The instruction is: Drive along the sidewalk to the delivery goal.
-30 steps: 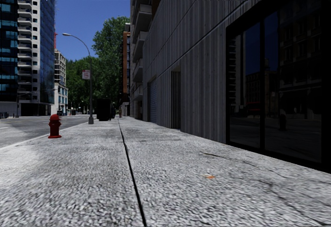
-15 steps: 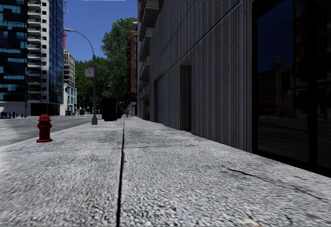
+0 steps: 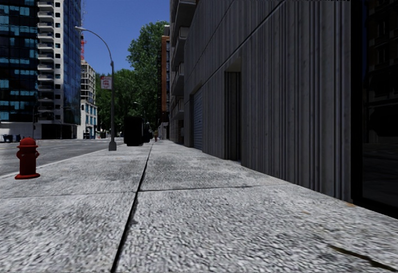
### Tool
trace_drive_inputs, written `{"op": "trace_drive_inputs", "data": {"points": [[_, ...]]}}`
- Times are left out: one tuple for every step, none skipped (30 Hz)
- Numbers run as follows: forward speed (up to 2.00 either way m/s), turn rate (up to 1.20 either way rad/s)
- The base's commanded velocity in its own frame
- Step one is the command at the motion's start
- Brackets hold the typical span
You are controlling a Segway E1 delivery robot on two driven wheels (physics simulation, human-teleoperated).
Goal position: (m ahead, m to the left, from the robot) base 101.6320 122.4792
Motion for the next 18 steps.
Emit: {"op": "trace_drive_inputs", "data": {"points": [[2.0,0.0],[2.0,0.0],[2.0,0.0],[2.0,0.0],[2.0,0.0],[2.0,0.0],[2.0,0.0],[2.0,0.0],[2.0,0.0],[2.0,0.0],[2.0,0.0],[2.0,0.0],[2.0,0.0],[2.0,0.0],[2.0,0.0],[2.0,0.0],[2.0,0.0],[1.99,0.0]]}}
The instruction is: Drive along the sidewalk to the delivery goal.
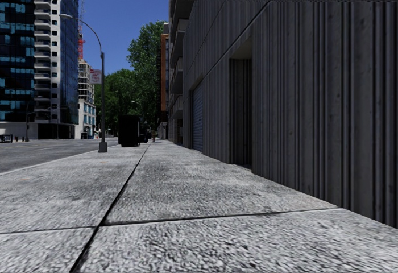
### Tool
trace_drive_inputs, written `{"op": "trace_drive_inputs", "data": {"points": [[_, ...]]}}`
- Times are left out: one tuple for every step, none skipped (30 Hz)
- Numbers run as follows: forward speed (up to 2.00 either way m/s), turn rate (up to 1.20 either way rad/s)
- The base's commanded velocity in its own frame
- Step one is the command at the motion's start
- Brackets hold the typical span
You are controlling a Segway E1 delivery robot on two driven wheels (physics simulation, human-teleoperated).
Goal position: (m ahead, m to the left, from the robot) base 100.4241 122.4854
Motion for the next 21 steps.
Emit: {"op": "trace_drive_inputs", "data": {"points": [[1.99,0.0],[1.99,0.0],[1.99,0.0],[1.99,0.0],[1.99,0.0],[1.99,0.0],[1.99,0.0],[1.99,0.0],[1.99,0.02],[1.99,0.02],[1.99,0.03],[1.99,0.04],[1.99,0.09],[1.99,0.09],[1.99,0.16],[1.99,0.24],[1.99,0.32],[1.99,0.32],[1.99,0.39],[1.99,0.42],[1.99,0.43]]}}
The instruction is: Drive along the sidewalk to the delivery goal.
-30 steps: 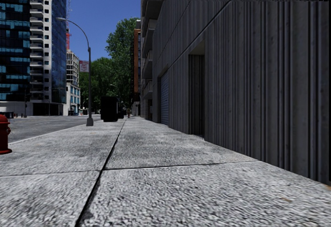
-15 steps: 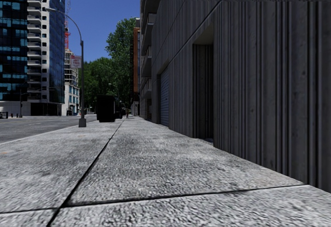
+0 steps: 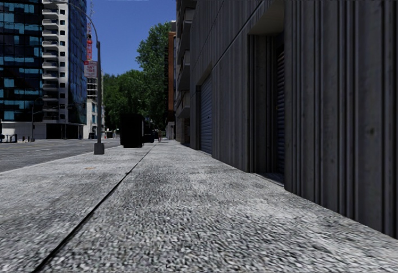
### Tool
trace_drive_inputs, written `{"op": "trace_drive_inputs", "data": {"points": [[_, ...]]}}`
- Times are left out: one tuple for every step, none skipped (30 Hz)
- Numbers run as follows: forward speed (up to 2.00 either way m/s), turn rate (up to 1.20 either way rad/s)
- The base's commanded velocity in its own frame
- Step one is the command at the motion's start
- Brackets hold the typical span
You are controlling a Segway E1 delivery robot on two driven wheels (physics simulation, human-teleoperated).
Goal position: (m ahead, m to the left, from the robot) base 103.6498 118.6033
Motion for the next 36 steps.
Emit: {"op": "trace_drive_inputs", "data": {"points": [[1.99,0.43],[1.99,0.43],[1.99,0.43],[1.99,0.43],[1.99,0.43],[1.99,0.43],[1.99,0.43],[1.99,0.43],[1.99,0.42],[1.99,0.0],[1.99,0.0],[1.99,0.0],[1.99,0.0],[1.99,0.0],[1.99,0.0],[1.99,0.0],[1.99,0.0],[1.99,0.0],[1.99,0.0],[1.99,0.0],[1.99,0.0],[1.99,0.0],[1.99,0.0],[1.99,0.0],[1.99,0.0],[1.99,0.0],[1.99,0.0],[1.99,0.0],[1.99,0.0],[1.99,0.0],[1.99,0.0],[1.99,0.0],[1.99,0.0],[1.99,0.0],[1.99,0.0],[1.99,0.0]]}}
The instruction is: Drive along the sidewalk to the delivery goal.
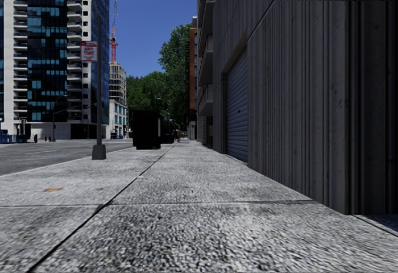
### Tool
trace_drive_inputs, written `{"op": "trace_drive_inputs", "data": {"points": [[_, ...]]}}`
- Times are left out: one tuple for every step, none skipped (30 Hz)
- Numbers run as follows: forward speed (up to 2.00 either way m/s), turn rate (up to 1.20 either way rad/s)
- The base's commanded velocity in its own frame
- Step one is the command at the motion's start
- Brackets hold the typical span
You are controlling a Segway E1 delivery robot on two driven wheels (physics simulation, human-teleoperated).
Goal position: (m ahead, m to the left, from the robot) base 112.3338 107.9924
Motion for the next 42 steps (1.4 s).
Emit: {"op": "trace_drive_inputs", "data": {"points": [[1.99,0.0],[1.99,0.0],[1.99,0.0],[1.99,0.0],[1.99,0.0],[1.99,0.0],[1.99,0.0],[1.99,0.0],[1.99,0.0],[1.99,0.0],[1.99,0.0],[1.99,0.0],[1.99,0.0],[1.99,0.0],[1.99,0.0],[1.99,0.0],[1.99,0.0],[1.99,0.0],[1.99,0.0],[1.99,0.0],[1.99,0.0],[1.99,0.0],[1.99,0.0],[1.99,0.0],[1.99,0.0],[1.99,0.0],[1.99,0.0],[1.99,0.0],[1.99,0.0],[1.99,0.0],[1.99,0.0],[1.99,0.0],[1.99,0.0],[1.99,0.0],[1.99,0.0],[1.99,0.0],[1.99,0.0],[1.99,0.0],[1.99,0.0],[1.99,0.0],[1.99,0.0],[1.99,0.0]]}}
